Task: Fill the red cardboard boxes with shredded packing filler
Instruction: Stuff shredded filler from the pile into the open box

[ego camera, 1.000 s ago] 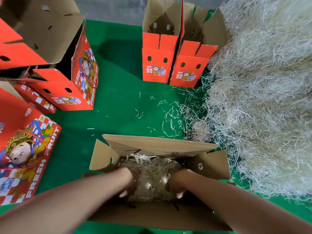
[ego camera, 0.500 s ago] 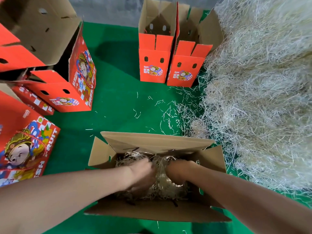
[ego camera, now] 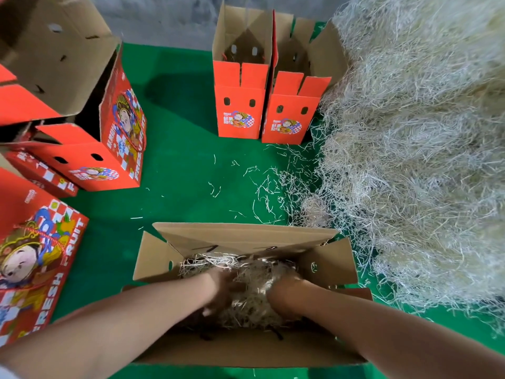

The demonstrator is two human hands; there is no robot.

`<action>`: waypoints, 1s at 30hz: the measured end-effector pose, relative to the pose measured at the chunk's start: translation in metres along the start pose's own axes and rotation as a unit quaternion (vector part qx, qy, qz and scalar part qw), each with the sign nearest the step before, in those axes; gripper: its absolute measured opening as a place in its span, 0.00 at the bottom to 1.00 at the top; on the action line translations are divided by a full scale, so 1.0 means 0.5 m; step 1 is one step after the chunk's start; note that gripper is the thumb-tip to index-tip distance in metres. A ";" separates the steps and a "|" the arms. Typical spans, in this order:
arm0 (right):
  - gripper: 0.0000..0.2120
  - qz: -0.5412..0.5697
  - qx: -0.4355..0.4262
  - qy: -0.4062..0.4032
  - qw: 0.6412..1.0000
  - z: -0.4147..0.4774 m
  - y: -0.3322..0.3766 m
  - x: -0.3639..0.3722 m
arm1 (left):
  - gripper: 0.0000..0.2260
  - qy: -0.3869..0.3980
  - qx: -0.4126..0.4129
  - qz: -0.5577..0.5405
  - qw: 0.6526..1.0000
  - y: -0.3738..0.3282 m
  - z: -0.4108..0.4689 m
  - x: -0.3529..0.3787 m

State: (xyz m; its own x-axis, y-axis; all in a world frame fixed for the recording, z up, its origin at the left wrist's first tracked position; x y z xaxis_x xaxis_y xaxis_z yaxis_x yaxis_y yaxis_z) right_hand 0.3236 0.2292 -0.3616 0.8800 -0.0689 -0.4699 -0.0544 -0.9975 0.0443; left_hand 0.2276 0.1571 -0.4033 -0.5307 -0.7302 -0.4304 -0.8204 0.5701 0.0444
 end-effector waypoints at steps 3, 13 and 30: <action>0.19 0.037 -0.020 -0.024 0.999 0.003 0.009 -0.011 | 0.29 -0.018 -0.007 -0.035 0.999 -0.003 -0.017 -0.011; 0.13 0.036 -0.059 -0.150 0.986 -0.037 0.015 -0.111 | 0.09 -0.155 -0.044 -0.254 0.954 0.056 -0.185 -0.064; 0.14 -0.030 -0.069 -0.096 0.992 0.021 0.068 -0.040 | 0.22 0.133 -0.072 -0.058 0.987 0.009 -0.105 0.030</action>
State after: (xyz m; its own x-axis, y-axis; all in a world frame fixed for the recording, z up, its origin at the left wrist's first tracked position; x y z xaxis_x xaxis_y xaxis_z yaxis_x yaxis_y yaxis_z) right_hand 0.2990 0.1963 -0.3601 0.7722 -0.0231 -0.6350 0.0735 -0.9894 0.1254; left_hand 0.2048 0.1287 -0.3623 -0.4533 -0.8712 -0.1886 -0.8902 0.4319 0.1448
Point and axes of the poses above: each hand's wrist, its own z-axis towards the middle knuckle, its own x-axis out of the palm, y = z × x, the point moved 4 cm from there along z, towards the middle knuckle, and after that the axes turned 8 degrees about z, right-handed, at the moved point
